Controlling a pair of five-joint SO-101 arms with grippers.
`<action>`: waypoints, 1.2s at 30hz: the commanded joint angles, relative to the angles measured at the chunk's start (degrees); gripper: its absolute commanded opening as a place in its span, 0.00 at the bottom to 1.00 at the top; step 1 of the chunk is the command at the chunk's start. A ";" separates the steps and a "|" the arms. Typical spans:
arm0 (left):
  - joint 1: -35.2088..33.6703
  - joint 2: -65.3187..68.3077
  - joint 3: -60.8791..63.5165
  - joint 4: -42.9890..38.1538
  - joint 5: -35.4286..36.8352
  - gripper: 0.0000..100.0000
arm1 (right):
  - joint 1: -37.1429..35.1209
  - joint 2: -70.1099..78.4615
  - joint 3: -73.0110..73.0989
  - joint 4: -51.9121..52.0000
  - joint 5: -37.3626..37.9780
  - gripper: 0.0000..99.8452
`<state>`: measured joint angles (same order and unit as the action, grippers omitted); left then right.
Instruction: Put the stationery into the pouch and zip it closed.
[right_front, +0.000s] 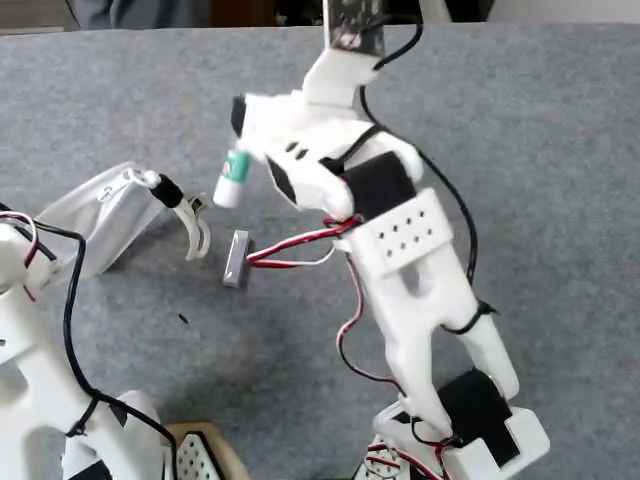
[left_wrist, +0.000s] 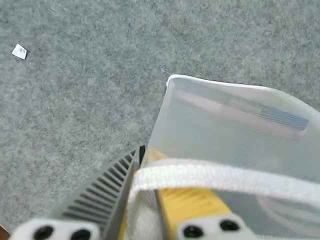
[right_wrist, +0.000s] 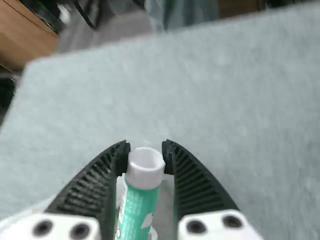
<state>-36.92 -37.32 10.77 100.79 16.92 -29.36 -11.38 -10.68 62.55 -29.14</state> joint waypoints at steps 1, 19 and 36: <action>-0.57 0.35 0.13 -0.79 0.18 0.03 | -0.97 -2.51 -6.99 -2.11 2.46 0.01; 13.41 0.00 -0.40 -0.62 -3.96 0.03 | -14.86 -6.46 -13.05 -5.80 4.40 0.01; 12.70 -0.09 -4.79 0.09 -3.52 0.03 | -15.47 -6.64 1.45 -11.16 4.40 0.01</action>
<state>-23.74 -37.05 7.87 100.70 13.58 -44.57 -16.31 -9.10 54.02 -25.19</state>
